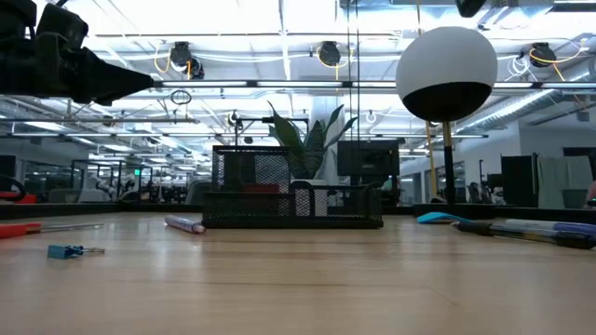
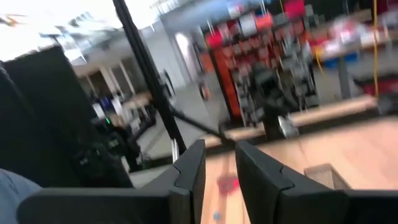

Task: Pick and place office supplies into organizer
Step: Put the gray pen into the top left section of the desk organizer

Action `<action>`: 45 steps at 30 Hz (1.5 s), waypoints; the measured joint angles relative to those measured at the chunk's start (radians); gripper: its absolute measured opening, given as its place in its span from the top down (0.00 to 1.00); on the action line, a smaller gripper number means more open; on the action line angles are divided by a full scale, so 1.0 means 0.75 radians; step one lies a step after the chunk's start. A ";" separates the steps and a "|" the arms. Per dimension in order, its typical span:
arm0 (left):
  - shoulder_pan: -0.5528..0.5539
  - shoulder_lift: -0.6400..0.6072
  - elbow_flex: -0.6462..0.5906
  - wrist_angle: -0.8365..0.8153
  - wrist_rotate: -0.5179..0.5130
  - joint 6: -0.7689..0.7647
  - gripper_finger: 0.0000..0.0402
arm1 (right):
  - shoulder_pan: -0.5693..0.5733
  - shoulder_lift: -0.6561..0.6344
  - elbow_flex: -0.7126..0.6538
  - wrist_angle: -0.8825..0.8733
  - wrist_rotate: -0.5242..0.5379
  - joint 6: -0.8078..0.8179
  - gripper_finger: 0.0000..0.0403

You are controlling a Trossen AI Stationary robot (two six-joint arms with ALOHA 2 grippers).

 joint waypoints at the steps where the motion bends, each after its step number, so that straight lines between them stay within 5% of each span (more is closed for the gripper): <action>1: 0.000 0.000 0.000 0.000 0.000 0.000 0.76 | 0.000 0.035 0.050 -0.053 0.000 0.021 0.80; 13: 0.000 0.000 0.000 0.000 0.000 0.000 0.76 | -0.002 0.291 0.435 -0.771 0.143 0.345 0.80; 29: 0.000 0.000 0.000 0.000 0.001 0.000 0.76 | -0.001 0.545 0.444 -1.460 -0.037 0.830 0.80; 36: 0.000 0.000 0.000 0.000 0.000 0.000 0.76 | -0.001 0.654 0.444 -1.792 -0.045 0.900 0.80; 45: 0.000 0.000 0.000 0.000 0.001 0.000 0.76 | -0.001 0.684 0.444 -1.949 -0.041 0.935 0.80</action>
